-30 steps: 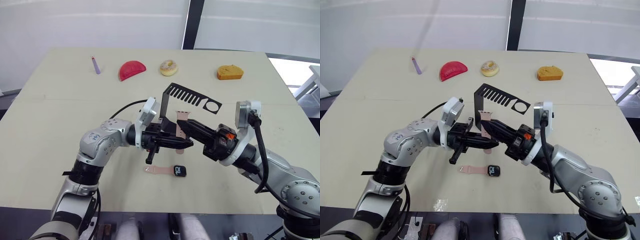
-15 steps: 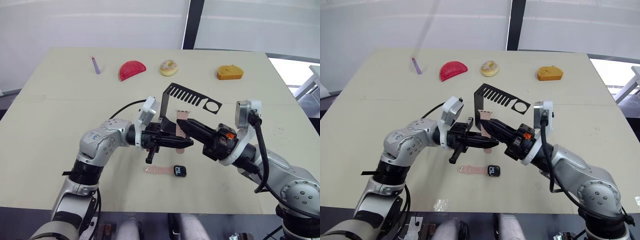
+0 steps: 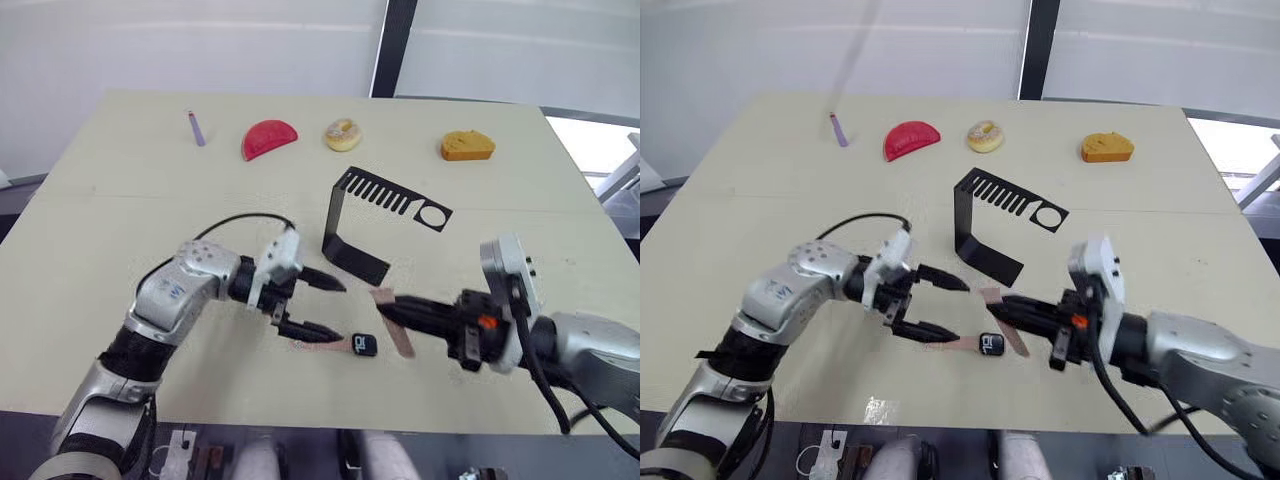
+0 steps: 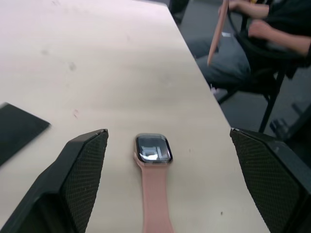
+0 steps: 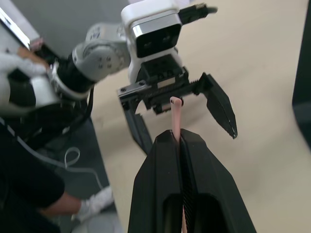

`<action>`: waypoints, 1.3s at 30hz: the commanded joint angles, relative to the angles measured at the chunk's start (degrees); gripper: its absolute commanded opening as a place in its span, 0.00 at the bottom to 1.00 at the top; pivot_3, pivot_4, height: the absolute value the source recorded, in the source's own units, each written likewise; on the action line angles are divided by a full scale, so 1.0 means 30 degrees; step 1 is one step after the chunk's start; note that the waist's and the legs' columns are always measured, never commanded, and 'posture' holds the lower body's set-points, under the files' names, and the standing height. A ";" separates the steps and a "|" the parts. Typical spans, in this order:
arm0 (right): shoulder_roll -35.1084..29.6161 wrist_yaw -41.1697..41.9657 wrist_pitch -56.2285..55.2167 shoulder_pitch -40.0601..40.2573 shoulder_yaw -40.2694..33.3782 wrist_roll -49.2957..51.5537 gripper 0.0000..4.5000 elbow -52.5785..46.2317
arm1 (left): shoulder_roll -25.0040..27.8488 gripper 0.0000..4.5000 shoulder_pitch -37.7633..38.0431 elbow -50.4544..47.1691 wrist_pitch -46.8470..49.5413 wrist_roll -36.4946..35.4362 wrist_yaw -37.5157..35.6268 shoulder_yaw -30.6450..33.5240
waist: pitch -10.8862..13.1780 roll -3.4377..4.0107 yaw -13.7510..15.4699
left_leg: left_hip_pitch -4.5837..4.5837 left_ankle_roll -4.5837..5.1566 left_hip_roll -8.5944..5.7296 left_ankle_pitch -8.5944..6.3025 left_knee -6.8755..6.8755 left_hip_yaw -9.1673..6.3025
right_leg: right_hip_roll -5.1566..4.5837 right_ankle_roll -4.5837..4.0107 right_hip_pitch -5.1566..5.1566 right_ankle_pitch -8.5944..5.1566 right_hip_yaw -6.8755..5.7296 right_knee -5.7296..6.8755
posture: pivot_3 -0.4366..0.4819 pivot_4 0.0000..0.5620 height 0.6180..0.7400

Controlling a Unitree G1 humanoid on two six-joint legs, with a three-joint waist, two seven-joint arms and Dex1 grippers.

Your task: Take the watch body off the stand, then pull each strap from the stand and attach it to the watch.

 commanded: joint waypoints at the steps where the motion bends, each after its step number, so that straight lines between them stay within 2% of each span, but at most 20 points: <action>1: -0.0913 0.2018 0.0401 0.1486 -0.1696 -0.0357 0.00 -0.0524 | -0.0420 0.99 0.0361 -0.0838 -0.0803 0.1340 0.0975 -0.0592 | 0.0001 -0.0002 -0.0015 | -0.0004 0.0000 0.0001 0.0000 -0.0003 0.0001 | 0.0001 0.0001 -0.0001 0.0001 -0.0001 -0.0008 | 0.48 0.27 0.98; 6: -0.1750 0.3720 0.0643 0.4092 -0.2851 -0.3132 0.00 -0.0499 | -0.1616 0.99 0.0977 -0.0648 -0.1105 0.2973 0.2693 -0.1408 | 0.0003 -0.0008 -0.0016 | 0.0002 0.0018 -0.0004 0.0008 0.0008 0.0001 | 0.0001 0.0012 0.0006 0.0007 0.0009 -0.0004 | 0.48 0.27 0.98; 14: -0.1147 0.4924 0.0238 0.6096 -0.3586 -0.5593 0.00 -0.0840 | -0.2746 0.99 0.2125 -0.1665 -0.0232 0.5089 0.5280 -0.2350 | 0.0005 -0.0017 -0.0006 | 0.0026 0.0022 -0.0022 0.0034 0.0012 0.0005 | 0.0001 0.0029 0.0018 0.0019 0.0030 0.0035 | 0.48 0.27 0.98; 19: -0.0864 0.5043 0.0147 0.6593 -0.3854 -0.5881 0.00 -0.0976 | -0.3097 0.99 0.2502 -0.2077 0.0317 0.5449 0.6058 -0.2321 | 0.0005 -0.0017 -0.0002 | 0.0038 0.0023 -0.0031 0.0038 0.0026 0.0013 | -0.0005 0.0029 0.0019 0.0019 0.0041 0.0069 | 0.48 0.27 0.98; 21: -0.0791 0.4984 0.0133 0.6695 -0.3935 -0.5835 0.00 -0.0968 | -0.3199 0.88 0.2536 -0.2128 0.0633 0.5520 0.6257 -0.2350 | 0.0005 -0.0019 0.0001 | 0.0044 0.0021 -0.0035 0.0048 0.0029 0.0013 | -0.0008 0.0029 0.0020 0.0019 0.0043 0.0087 | 0.48 0.27 0.98; 34: -0.0475 0.4872 0.0100 0.6823 -0.3908 -0.5992 0.00 -0.1023 | -0.3304 0.88 0.2712 -0.2409 0.1275 0.5710 0.6592 -0.2582 | 0.0004 -0.0020 -0.0011 | 0.0083 0.0014 -0.0042 0.0053 0.0025 0.0016 | -0.0005 0.0024 0.0039 0.0017 0.0050 0.0112 | 0.48 0.27 0.98; 37: -0.0425 0.4839 0.0092 0.6725 -0.3878 -0.6063 0.00 -0.0979 | -0.3369 0.69 0.2653 -0.2260 0.1442 0.5629 0.6548 -0.2599 | 0.0004 -0.0021 -0.0011 | 0.0082 0.0013 -0.0044 0.0054 0.0026 0.0016 | -0.0006 0.0025 0.0039 0.0017 0.0050 0.0114 | 0.48 0.27 0.98; 39: -0.0421 0.4846 0.0074 0.6632 -0.3884 -0.6127 0.00 -0.0930 | -0.3428 0.48 0.2588 -0.2187 0.1617 0.5559 0.6519 -0.2572 | 0.0003 -0.0021 -0.0010 | 0.0083 0.0013 -0.0045 0.0054 0.0027 0.0016 | -0.0006 0.0025 0.0039 0.0017 0.0050 0.0117 | 0.48 0.27 0.98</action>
